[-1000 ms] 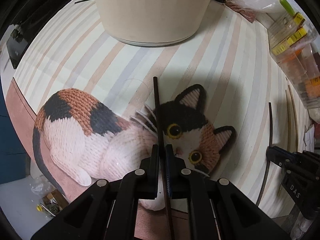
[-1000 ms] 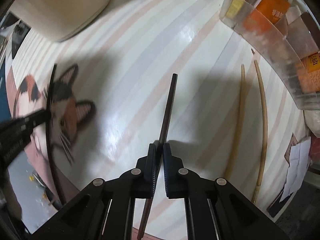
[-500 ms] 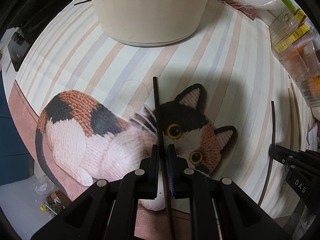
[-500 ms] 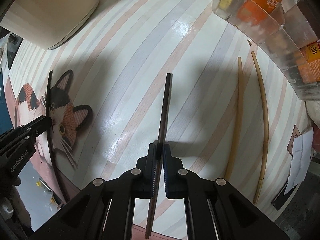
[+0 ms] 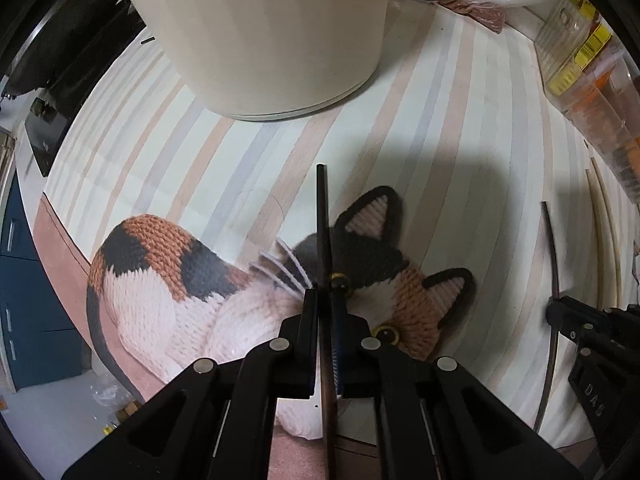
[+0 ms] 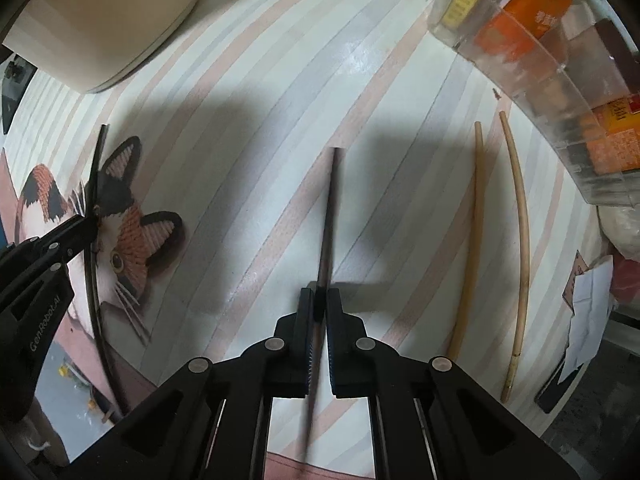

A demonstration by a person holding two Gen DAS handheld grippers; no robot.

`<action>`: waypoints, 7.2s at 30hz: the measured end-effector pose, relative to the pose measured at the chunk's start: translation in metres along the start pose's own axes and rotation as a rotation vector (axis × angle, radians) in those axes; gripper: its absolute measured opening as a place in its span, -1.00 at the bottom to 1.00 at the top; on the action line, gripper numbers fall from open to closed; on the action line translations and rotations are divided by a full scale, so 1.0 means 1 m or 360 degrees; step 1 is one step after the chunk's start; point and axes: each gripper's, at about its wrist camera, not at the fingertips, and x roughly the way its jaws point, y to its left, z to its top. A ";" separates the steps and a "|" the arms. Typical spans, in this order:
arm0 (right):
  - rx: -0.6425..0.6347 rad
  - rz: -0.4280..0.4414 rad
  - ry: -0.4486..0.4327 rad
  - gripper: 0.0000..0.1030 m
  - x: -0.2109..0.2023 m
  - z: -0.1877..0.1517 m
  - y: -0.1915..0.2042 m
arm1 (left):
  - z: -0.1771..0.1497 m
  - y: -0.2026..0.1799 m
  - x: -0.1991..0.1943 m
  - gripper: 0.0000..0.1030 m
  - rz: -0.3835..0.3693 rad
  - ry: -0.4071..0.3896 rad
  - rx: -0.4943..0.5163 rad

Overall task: Organize utensils
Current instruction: 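Lift the left gripper's dark chopstick toward the holder while the right gripper carries its dark chopstick there, then insert the left gripper's dark chopstick into the holder and open while the right gripper inserts and releases its own, then lower the left gripper onto a light wooden chopstick and close while the right gripper grasps another light chopstick, then lift the left gripper's chopstick toward the holder while the right gripper carries its chopstick there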

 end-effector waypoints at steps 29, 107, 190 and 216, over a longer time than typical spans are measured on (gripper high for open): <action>0.0164 0.0465 -0.1513 -0.90 -0.340 0.026 -0.031 | 0.064 0.055 -0.316 -0.95 -0.0417 -0.1168 -0.0104; 0.0868 0.0155 -0.0424 -0.25 -0.079 -0.102 -0.247 | 0.008 -0.172 -0.030 0.47 -0.0343 -0.0100 0.0271; 0.0385 0.0167 0.0002 -0.87 -0.021 -0.040 -0.056 | -0.010 -0.029 -0.028 -0.92 -0.0115 -0.0135 0.0220; 0.0294 0.0584 -0.1045 -0.88 -0.255 -0.001 -0.073 | 0.028 0.026 -0.266 -0.93 -0.0402 -0.0855 0.0109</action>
